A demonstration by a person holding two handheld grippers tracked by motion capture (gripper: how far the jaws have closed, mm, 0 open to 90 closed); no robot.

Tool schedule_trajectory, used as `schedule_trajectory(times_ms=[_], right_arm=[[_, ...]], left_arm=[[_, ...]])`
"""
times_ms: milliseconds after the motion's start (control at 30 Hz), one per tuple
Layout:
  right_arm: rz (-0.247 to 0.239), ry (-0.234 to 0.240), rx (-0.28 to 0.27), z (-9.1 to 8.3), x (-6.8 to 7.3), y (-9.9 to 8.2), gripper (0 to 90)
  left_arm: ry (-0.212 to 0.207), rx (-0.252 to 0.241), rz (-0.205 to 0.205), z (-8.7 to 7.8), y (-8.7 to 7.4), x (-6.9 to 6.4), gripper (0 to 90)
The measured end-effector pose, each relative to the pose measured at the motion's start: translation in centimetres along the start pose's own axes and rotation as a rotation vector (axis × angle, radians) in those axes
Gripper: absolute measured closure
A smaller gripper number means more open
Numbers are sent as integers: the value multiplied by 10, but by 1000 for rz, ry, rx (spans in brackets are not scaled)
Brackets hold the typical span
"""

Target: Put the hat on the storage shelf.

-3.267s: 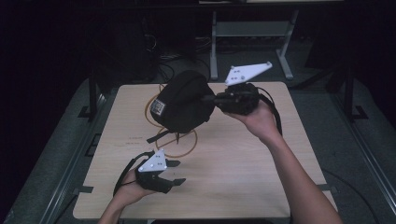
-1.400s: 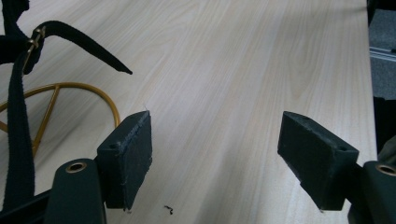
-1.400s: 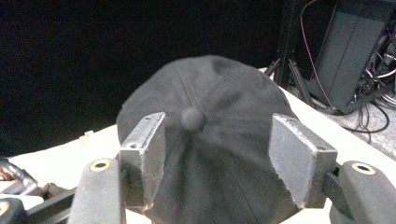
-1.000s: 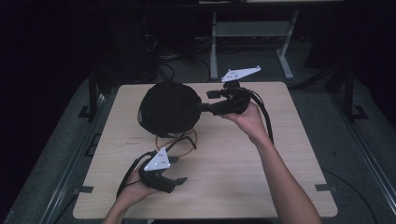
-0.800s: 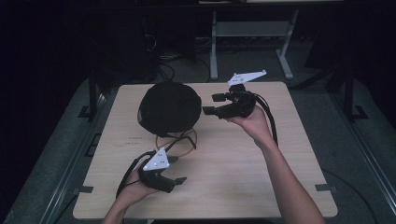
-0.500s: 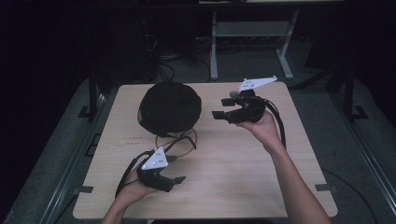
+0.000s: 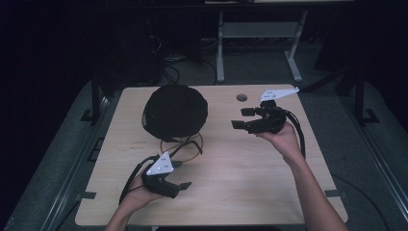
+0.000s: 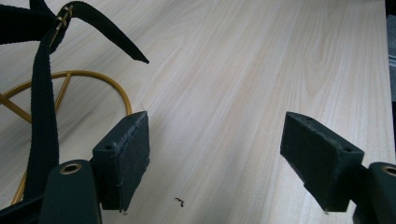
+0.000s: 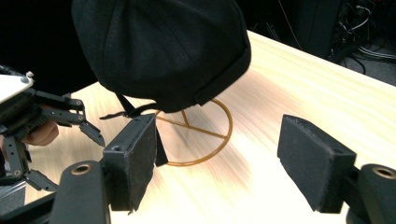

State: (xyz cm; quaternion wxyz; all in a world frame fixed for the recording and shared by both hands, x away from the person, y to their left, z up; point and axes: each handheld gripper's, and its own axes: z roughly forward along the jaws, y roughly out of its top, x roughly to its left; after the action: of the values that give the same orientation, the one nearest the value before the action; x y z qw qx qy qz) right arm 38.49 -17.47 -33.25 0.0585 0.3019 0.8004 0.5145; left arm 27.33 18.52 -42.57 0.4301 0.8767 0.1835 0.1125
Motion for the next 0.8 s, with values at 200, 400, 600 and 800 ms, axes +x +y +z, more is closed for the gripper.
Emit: schedule_trajectory(times_ms=[200,400,600,800], right_arm=[[20,-7,9,-4,-5,-12,269],[28,-10,10,-8,-8,-18,266],[41,-19,19,-13,-11,-27,256],[57,-30,32,-19,-16,-39,253]], left_arm=[[3,-4,-4,1,-1,0,238],[6,-4,-2,0,-1,1,238],[10,-5,-5,1,-2,1,230],[19,-6,-17,0,-2,1,228]])
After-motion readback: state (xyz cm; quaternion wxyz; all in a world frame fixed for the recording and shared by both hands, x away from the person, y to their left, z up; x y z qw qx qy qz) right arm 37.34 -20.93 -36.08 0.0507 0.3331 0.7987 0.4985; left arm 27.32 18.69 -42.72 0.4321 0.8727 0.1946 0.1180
